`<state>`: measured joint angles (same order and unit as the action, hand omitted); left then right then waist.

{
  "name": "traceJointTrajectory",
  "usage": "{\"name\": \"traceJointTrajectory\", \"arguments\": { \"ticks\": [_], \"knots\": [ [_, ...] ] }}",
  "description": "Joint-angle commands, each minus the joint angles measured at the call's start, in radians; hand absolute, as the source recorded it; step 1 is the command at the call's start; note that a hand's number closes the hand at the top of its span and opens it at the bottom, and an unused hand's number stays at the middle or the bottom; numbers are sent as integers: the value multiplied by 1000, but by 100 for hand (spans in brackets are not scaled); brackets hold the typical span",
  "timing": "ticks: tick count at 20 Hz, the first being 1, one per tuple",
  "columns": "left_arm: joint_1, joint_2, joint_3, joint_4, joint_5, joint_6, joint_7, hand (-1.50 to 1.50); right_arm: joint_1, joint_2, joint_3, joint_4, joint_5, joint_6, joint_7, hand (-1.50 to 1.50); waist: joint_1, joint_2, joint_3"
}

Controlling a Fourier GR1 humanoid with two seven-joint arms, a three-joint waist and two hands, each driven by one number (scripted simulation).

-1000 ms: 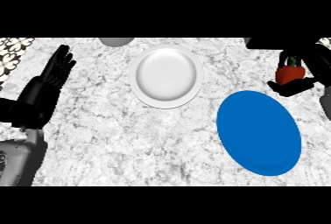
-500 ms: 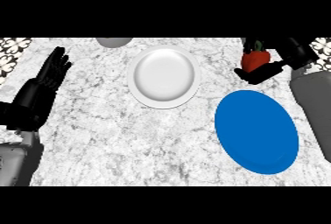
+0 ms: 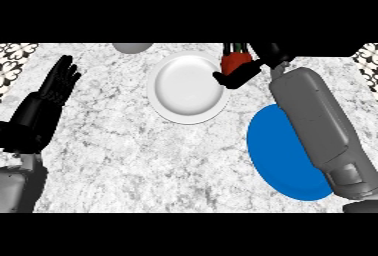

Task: Pick the bell pepper from the plate and place it in the plate

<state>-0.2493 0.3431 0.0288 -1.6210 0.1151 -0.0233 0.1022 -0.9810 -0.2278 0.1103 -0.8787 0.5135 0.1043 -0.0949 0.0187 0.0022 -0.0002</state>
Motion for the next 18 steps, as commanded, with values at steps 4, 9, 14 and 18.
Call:
{"name": "traceJointTrajectory", "arguments": {
  "ticks": [4, 9, 14, 18],
  "knots": [
    [-73, 2, 28, 100, -5, -31, -32, 0, -150, 152, 1, 254, 69, -104, 15, 150, 2, 6, 0],
    [-60, -5, 15, 11, -2, -26, 25, 0, -258, 195, -3, 451, 129, -196, 20, 150, 22, 10, 0],
    [-80, -39, -27, 51, -17, -39, -12, 0, -234, 227, 82, 570, 125, -325, -9, 150, 75, 27, -1],
    [-113, -43, -33, 14, -29, -12, 64, 0, -264, 227, -12, 634, 36, -310, 42, -150, 69, 23, 1]
  ]
}}
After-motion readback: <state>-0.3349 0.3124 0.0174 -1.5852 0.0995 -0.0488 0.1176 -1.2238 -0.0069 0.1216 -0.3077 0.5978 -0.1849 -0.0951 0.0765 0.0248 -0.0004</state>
